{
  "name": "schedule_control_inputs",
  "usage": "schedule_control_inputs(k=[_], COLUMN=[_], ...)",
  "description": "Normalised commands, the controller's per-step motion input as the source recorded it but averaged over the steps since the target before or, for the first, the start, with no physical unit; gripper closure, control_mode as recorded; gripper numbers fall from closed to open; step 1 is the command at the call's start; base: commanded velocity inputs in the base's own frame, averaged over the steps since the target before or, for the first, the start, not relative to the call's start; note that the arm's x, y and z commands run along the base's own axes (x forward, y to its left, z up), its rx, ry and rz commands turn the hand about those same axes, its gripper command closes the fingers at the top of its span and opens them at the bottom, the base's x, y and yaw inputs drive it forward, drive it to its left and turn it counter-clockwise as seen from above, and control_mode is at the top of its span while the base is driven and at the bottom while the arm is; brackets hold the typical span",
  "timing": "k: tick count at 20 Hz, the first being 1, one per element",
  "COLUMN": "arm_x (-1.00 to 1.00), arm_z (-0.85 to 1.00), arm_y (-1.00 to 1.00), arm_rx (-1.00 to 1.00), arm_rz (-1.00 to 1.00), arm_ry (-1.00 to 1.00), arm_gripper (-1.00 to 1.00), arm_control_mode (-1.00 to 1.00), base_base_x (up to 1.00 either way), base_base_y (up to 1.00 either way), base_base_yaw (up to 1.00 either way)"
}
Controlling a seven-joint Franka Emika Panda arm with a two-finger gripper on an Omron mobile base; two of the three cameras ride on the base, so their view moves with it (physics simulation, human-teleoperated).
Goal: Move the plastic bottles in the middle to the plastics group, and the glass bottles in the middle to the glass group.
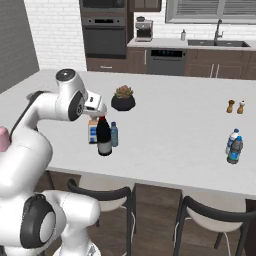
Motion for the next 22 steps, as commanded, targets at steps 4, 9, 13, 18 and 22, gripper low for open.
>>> schedule_control_inputs(k=[4,9,13,18,22], arm_x=[0.73,0.47,0.02,0.03,0.16], arm_z=[-0.01,-0.11,-0.22,-0.52,-0.48], arm_y=[-0.14,-0.02,0.00,0.00,0.00], arm_rx=[-0.03,0.00,0.00,0.00,0.00], arm_rz=[0.00,0.00,0.00,0.00,0.00], arm_ry=[0.10,0.02,0.01,0.00,0.00], arm_gripper=[-1.00,-1.00,-1.00,-1.00,-1.00], arm_control_mode=[-1.00,-1.00,-1.00,-1.00,-1.00], base_base_x=[0.00,0.00,0.00,0.00,0.00], base_base_y=[0.00,0.00,0.00,0.00,0.00], base_base_yaw=[0.00,0.00,0.00,0.00,0.00])
